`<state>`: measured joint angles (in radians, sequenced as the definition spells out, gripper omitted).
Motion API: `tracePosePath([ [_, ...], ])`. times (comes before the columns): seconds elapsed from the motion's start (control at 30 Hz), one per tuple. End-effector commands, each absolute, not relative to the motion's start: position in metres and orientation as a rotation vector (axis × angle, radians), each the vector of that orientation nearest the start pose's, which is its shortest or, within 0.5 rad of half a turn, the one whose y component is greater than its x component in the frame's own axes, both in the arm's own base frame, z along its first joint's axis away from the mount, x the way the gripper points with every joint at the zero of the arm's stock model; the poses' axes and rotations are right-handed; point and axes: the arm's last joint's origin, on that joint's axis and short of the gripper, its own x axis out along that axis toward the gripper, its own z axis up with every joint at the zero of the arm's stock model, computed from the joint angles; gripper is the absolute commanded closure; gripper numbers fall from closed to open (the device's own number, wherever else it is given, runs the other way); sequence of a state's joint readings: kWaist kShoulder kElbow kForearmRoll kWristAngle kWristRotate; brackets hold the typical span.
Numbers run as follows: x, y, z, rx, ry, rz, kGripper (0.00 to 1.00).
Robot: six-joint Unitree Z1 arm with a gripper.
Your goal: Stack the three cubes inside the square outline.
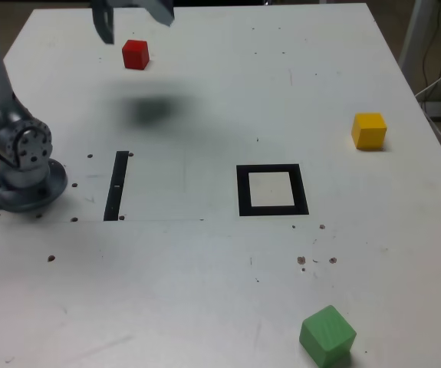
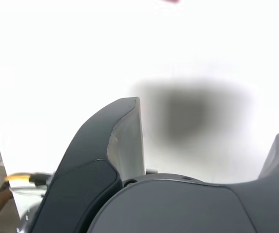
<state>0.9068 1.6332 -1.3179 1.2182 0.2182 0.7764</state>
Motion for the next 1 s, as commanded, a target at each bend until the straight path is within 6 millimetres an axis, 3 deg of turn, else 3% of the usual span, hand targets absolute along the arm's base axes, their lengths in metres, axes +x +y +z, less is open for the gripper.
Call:
tracePosePath([
  [0.0,0.142,0.224,0.317,-0.009,1.718,0.244,0.06],
  [0.17,0.135,0.256,0.299,-0.087,1.751,0.231,0.07],
  [0.33,0.127,0.274,0.286,-0.145,1.762,0.251,0.06],
  [0.97,0.121,0.316,0.254,-0.257,1.802,0.244,0.08],
])
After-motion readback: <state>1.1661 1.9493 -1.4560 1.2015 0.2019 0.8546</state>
